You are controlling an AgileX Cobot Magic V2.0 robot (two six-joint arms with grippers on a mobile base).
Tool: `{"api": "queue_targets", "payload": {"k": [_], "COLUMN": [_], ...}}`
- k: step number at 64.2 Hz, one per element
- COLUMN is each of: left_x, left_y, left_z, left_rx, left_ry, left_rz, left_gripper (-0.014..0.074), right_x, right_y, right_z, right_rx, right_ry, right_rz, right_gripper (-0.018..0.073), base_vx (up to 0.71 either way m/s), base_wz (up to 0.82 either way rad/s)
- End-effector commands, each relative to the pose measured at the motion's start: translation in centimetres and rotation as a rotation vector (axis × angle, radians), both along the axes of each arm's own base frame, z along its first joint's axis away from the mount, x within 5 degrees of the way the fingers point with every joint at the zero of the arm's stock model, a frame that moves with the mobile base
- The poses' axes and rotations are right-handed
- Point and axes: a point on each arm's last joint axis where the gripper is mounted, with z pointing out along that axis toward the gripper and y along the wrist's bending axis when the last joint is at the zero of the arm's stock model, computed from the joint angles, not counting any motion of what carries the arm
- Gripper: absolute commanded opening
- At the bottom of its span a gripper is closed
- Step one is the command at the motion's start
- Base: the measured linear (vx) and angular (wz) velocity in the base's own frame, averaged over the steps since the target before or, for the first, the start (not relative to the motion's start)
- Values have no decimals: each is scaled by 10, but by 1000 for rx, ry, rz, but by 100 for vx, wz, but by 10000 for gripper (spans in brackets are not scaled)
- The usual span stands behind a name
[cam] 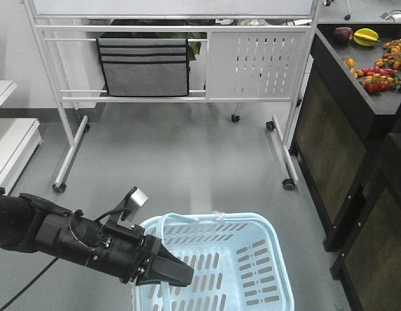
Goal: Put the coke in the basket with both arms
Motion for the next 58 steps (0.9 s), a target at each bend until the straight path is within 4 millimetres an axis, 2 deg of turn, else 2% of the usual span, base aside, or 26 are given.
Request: {"api": "queue_targets", "payload": {"k": [1,58], "left_x": [0,0], "left_y": [-4,-4], "left_z": [27,27], "left_rx": [-130,-130], "left_ry": [-41,-41], "left_rz": [-14,-14], "left_gripper": [-8,-8], "right_x": [-1,-1], "right_y": [0,0], "right_z": [4,4], "right_rx": [-9,-9], "right_ry": [-84,-84], "right_rz": [3,3], "right_gripper": [-9,-9], "base_vx": [23,25], "base_wz": [-4,-4]}}
